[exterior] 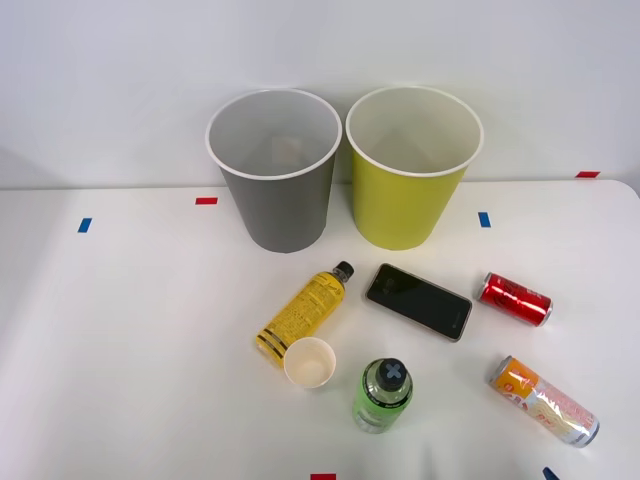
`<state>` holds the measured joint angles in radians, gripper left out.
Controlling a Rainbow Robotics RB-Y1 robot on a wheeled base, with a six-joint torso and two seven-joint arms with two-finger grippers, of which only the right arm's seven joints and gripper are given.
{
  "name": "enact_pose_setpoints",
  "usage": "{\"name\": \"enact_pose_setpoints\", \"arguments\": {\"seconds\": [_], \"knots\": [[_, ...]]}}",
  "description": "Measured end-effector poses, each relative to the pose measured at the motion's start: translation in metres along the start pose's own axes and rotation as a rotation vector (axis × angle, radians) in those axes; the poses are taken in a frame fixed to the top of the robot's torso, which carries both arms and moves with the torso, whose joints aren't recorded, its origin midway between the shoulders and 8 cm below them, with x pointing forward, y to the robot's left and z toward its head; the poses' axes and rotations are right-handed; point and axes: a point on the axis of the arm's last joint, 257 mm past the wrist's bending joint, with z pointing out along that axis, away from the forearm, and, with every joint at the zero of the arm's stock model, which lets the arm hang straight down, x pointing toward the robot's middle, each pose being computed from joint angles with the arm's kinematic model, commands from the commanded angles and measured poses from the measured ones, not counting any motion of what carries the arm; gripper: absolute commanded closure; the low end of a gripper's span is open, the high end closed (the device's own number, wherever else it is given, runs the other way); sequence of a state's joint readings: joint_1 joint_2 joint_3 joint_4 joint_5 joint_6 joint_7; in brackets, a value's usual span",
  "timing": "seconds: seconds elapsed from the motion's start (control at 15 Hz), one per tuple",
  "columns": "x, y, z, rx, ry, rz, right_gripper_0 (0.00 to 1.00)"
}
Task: Put cans in the gray bin, plastic bottles in the light green bin
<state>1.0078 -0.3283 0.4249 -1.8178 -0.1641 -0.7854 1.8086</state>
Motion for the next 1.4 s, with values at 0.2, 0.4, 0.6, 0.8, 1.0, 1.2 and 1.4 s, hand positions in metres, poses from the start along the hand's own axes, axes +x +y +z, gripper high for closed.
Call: {"name": "enact_pose_setpoints", "arguments": {"seconds": [0.2,0.4,0.6,0.8,1.0,1.2,1.4], "knots": [[0.0,0.0,0.0,0.0,0.0,0.0,0.0],[0.0,0.0,0.0,0.0,0.0,0.0,0.0],[0.0,0.0,0.0,0.0,0.0,0.0,0.0],[0.0,0.0,0.0,0.0,0.0,0.0,0.0],[0.0,0.0,0.0,0.0,0.0,0.0,0.0],[0.0,0.0,0.0,0.0,0.0,0.0,0.0],[0.0,0.0,0.0,0.0,0.0,0.0,0.0]]}}
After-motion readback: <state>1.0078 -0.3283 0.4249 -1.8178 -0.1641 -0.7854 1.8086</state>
